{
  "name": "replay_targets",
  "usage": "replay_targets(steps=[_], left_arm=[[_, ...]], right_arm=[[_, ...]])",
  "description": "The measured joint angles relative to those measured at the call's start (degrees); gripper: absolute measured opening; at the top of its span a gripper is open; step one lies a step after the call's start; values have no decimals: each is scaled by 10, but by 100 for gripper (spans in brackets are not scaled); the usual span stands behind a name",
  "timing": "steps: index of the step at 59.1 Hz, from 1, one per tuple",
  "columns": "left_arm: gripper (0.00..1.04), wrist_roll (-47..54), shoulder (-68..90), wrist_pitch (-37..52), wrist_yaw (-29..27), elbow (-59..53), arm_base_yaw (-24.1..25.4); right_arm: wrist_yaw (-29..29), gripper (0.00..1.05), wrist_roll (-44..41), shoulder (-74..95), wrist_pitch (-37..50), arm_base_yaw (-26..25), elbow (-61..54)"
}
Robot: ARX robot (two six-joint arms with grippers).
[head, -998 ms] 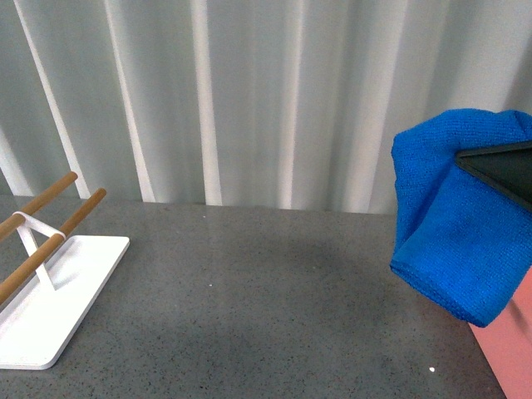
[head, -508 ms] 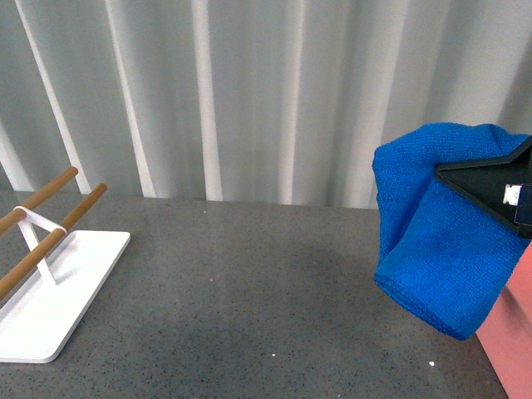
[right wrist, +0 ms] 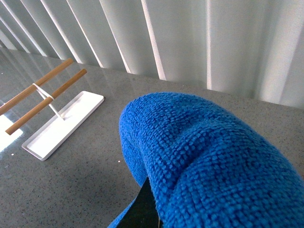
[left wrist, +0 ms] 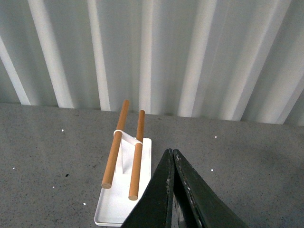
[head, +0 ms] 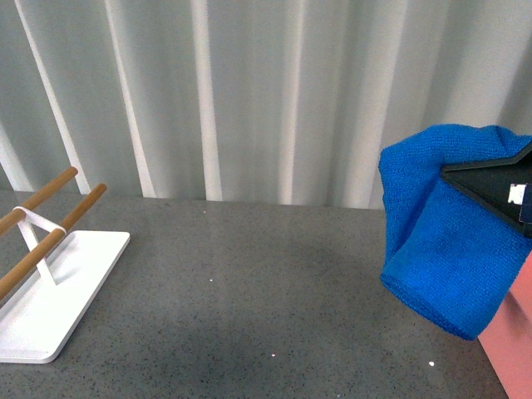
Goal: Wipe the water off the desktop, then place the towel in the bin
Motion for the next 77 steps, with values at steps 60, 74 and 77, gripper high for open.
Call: replay_targets(steps=[60, 74, 77], left_arm=[[4, 1, -211, -119, -66, -75, -67], [4, 1, -316, -224, -66, -75, -67], [4, 1, -315, -226, -66, -75, -67]], right_arm=[[7, 5, -2, -2, -18, 12, 1], [10, 5, -4, -1, -20, 12, 2], [11, 5, -4, -2, -20, 12, 3]])
